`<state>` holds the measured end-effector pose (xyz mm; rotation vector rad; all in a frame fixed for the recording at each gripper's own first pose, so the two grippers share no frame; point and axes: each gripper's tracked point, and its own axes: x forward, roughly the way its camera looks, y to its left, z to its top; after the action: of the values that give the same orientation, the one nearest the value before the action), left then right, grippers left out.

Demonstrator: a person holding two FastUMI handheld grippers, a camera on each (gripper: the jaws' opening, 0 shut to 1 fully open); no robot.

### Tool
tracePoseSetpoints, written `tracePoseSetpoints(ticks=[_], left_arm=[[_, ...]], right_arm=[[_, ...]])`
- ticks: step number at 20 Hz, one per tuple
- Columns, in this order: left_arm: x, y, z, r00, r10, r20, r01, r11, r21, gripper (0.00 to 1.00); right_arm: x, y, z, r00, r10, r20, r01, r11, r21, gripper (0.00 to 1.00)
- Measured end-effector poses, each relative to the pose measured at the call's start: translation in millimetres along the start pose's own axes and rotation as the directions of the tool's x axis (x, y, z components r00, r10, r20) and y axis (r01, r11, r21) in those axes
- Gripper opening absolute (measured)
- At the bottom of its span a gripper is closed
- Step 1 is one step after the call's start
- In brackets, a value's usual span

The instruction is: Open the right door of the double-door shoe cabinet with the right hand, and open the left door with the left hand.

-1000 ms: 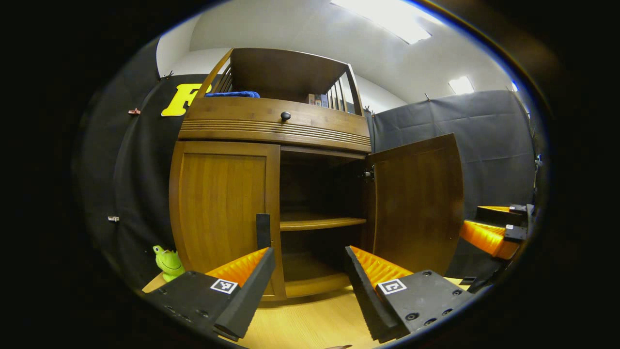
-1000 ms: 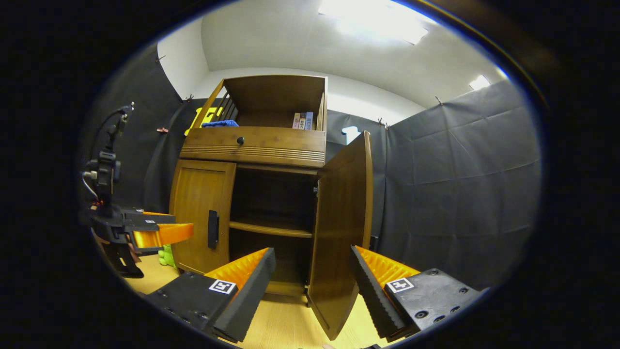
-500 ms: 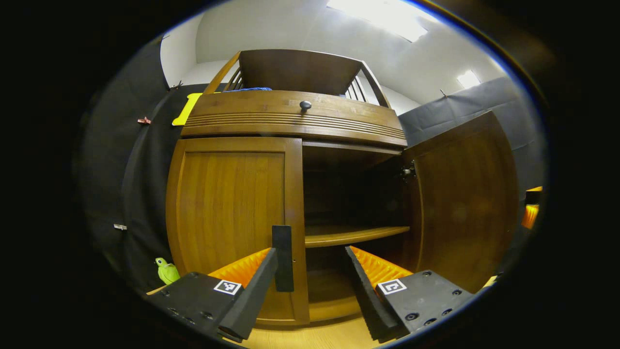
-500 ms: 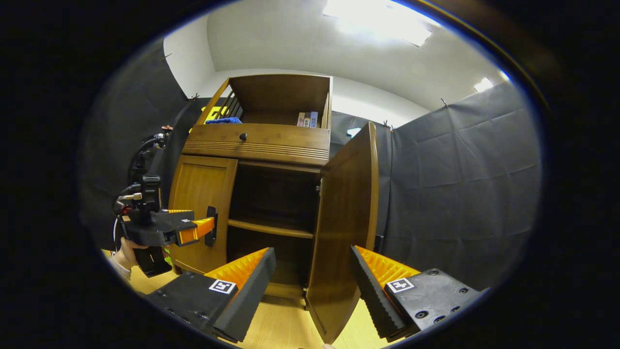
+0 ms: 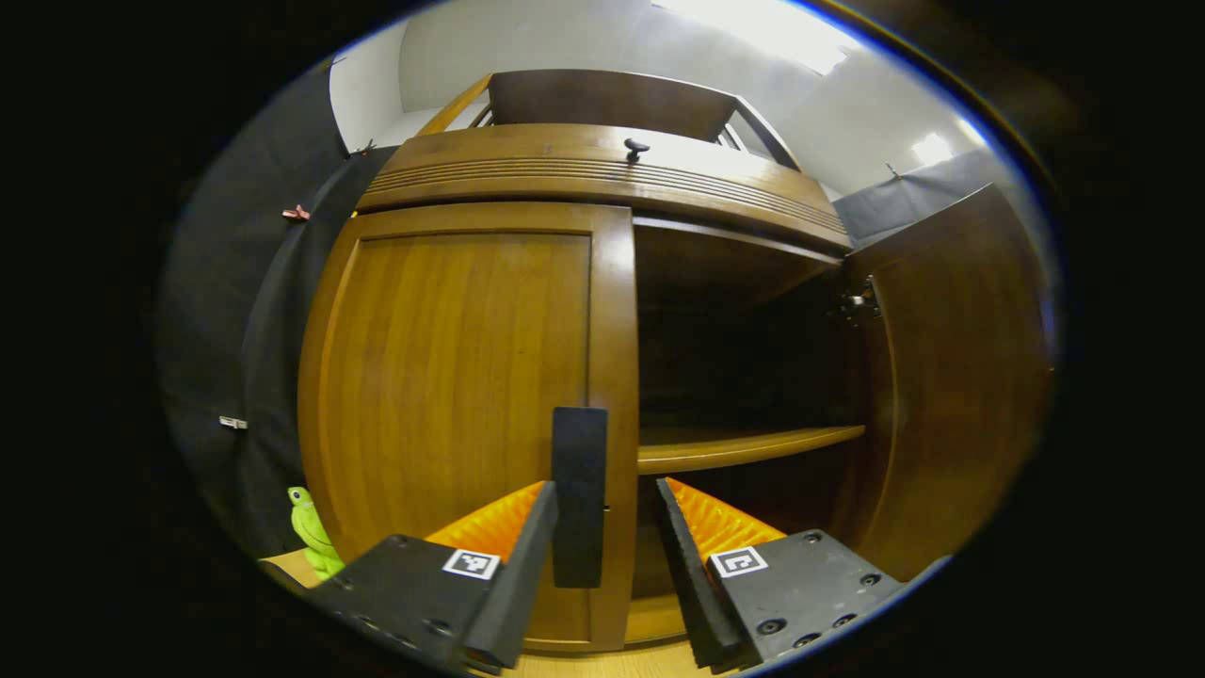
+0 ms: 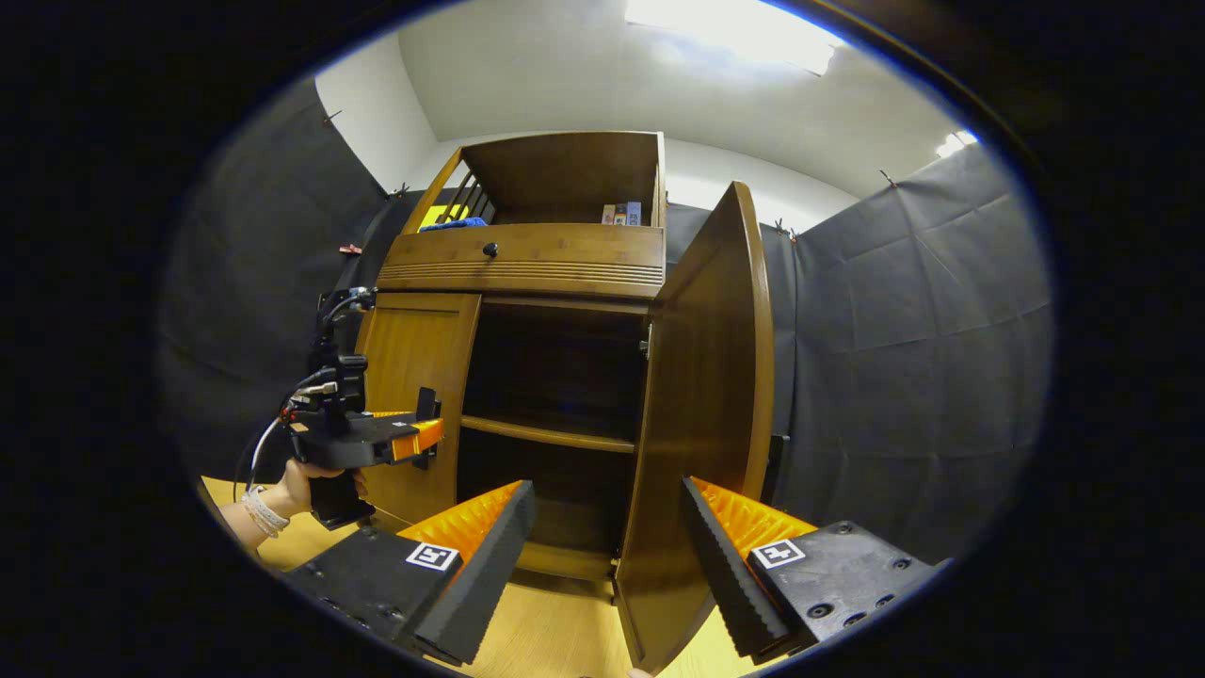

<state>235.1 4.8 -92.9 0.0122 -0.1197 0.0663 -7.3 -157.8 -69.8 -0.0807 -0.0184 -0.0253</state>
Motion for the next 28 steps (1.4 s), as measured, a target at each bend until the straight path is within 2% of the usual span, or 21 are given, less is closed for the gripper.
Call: tracePoseSetpoints(ticks=[2,4,7,8,9,10,12,14,17,20,24,27,28], left_arm=[[0,0,-2,1.000,0.004,0.002,-0.004,0.999,0.031,0.55],[1,5,-3,0.999,0.045,-0.005,-0.045,0.997,0.066,0.51],[3,9,-3,0.995,0.095,-0.002,-0.094,0.993,0.073,0.31],[3,7,-3,0.995,0.097,0.000,-0.096,0.993,0.072,0.34],[3,3,-4,0.996,0.090,0.004,-0.090,0.993,0.077,0.31],[2,0,-6,0.996,0.087,0.000,-0.086,0.992,0.092,0.36],[0,3,-11,0.995,0.104,-0.011,-0.102,0.986,0.135,0.52],[-1,4,-15,0.994,0.111,-0.011,-0.108,0.984,0.139,0.67],[3,9,-15,0.993,0.115,-0.017,-0.113,0.990,0.078,0.68],[11,18,-12,0.991,0.133,-0.005,-0.133,0.991,0.030,0.77],[27,20,-22,0.991,0.130,-0.028,-0.129,0.991,0.038,0.82],[33,13,-21,0.995,0.097,-0.021,-0.097,0.995,0.009,0.78],[33,13,-22,0.995,0.094,-0.030,-0.094,0.996,0.002,0.64]], right_arm=[[3,3,-2,1.000,0.002,0.004,-0.002,1.000,-0.011,0.95],[4,5,-3,1.000,0.007,-0.003,-0.007,1.000,0.002,0.95],[-1,4,-4,1.000,0.003,-0.010,-0.003,1.000,0.012,0.95],[-3,2,-3,1.000,-0.006,-0.008,0.006,1.000,0.004,0.97],[-4,-1,-2,1.000,-0.016,-0.006,0.016,1.000,-0.006,0.95],[-5,-4,-2,1.000,-0.024,-0.005,0.024,1.000,-0.015,0.97],[-6,-3,-3,1.000,-0.022,-0.008,0.021,1.000,-0.017,0.97],[-5,-2,-5,1.000,-0.013,-0.018,0.013,1.000,-0.015,0.97],[-2,0,-10,1.000,-0.005,-0.029,0.005,1.000,-0.012,0.95],[1,2,-12,1.000,0.003,-0.031,-0.003,1.000,-0.010,0.96],[6,3,-12,0.999,0.008,-0.034,-0.008,1.000,-0.006,0.96],[5,3,-14,0.999,0.007,-0.041,-0.007,1.000,-0.013,0.95],[5,3,-14,0.999,0.006,-0.042,-0.007,1.000,-0.014,0.97]])
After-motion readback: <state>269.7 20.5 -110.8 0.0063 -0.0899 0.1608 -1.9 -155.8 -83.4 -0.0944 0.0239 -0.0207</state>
